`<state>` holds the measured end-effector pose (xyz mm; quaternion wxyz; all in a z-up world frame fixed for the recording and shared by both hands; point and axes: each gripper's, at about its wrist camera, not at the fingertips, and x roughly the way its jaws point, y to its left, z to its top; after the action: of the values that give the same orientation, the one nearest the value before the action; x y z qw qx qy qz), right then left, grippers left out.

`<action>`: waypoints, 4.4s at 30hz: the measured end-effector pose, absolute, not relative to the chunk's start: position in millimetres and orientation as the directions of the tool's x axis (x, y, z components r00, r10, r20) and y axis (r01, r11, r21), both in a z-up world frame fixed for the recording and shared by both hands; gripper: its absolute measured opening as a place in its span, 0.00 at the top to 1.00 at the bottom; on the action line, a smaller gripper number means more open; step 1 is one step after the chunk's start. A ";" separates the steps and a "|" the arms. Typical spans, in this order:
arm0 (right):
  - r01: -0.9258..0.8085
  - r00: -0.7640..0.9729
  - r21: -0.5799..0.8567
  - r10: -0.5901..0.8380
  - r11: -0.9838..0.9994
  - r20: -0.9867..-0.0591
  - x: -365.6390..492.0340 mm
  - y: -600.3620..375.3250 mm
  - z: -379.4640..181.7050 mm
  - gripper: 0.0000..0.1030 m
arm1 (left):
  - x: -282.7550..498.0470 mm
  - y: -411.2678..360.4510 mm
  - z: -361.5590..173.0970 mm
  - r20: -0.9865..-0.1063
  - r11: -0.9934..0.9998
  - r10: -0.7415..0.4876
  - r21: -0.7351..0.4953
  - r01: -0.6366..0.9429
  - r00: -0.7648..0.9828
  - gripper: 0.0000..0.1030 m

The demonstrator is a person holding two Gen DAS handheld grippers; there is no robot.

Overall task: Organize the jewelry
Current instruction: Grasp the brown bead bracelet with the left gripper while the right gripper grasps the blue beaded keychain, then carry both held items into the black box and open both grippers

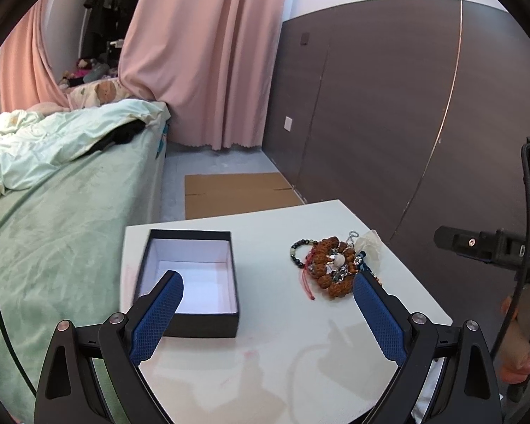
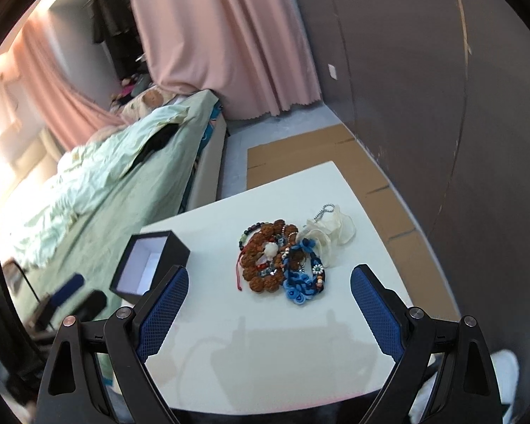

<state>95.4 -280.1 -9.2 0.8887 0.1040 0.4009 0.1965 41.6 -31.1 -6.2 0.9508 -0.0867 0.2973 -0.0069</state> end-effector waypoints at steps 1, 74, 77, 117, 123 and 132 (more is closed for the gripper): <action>-0.250 0.593 0.363 0.438 0.898 -0.676 99.9 -283.7 -11.8 0.09 | 46.9 -33.8 -8.6 -0.568 0.984 -0.071 -0.173 -0.035 0.820 0.06; 0.049 0.431 0.765 0.677 0.642 -0.596 182.4 -319.4 -82.4 0.90 | 152.5 -90.4 -72.3 -0.698 0.960 -0.251 -0.267 0.081 0.670 0.80; 0.039 0.431 0.765 0.680 0.643 -0.593 179.4 -316.6 -80.9 0.90 | 143.7 -88.4 -59.1 -0.671 0.956 -0.262 -0.277 0.094 0.694 0.80; -0.100 0.404 0.759 0.724 0.643 -0.560 161.3 -265.7 -64.9 0.90 | 48.2 -13.5 94.6 -0.343 0.943 -0.223 -0.314 0.112 0.913 0.81; -0.152 0.391 0.774 0.756 0.615 -0.524 162.1 -247.7 -58.3 0.90 | 46.5 0.8 115.0 -0.310 0.955 -0.174 -0.284 0.083 0.935 0.81; -0.219 0.366 0.787 0.796 0.577 -0.482 160.0 -218.8 -50.5 0.90 | 55.9 36.0 99.1 -0.315 0.954 -0.105 -0.301 0.005 0.943 0.81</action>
<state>160.0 -218.8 -50.5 0.7631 0.3175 0.4542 0.3326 55.9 36.0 99.1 0.9743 -0.1496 0.1661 -0.0281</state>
